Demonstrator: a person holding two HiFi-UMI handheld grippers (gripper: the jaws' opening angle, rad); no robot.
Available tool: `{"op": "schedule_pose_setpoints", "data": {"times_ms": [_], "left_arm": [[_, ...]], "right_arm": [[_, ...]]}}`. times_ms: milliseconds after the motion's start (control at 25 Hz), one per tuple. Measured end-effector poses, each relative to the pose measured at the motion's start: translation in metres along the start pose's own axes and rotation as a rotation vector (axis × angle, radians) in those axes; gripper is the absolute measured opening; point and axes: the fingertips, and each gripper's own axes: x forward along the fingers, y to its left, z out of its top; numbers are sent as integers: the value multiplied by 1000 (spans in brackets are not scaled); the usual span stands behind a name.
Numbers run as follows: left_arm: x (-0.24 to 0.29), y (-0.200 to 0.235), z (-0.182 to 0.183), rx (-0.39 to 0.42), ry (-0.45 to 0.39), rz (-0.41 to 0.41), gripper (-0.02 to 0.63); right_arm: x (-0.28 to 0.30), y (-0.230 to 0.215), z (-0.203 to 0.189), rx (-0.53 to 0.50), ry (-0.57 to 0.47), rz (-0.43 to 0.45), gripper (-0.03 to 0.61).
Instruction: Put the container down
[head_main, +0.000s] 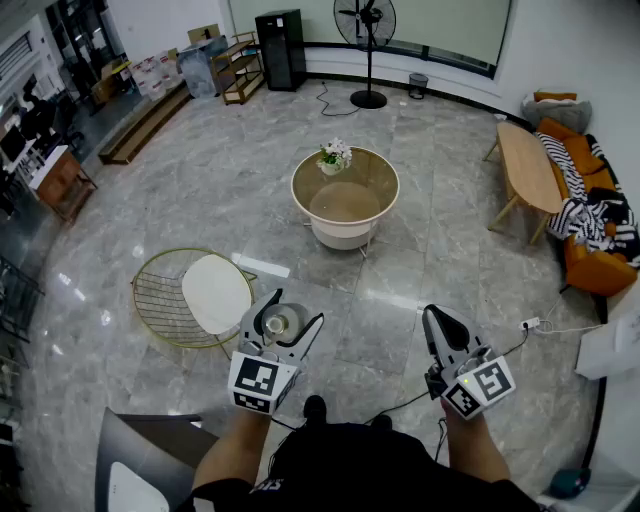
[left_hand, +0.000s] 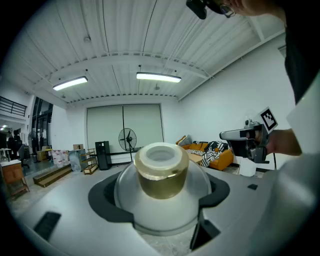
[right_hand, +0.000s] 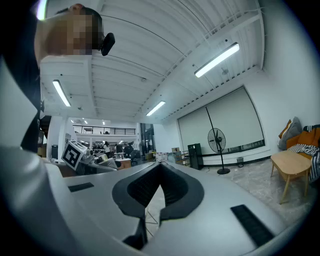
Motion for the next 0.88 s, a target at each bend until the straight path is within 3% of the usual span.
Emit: {"op": "schedule_pose_setpoints", "data": {"times_ms": [480, 880], "left_arm": [[-16, 47, -12, 20, -8, -34, 347], [-31, 92, -28, 17, -28, -103, 348]], "right_arm": [[37, 36, -14, -22, 24, -28, 11], [81, 82, -19, -20, -15, -86, 12]]}}
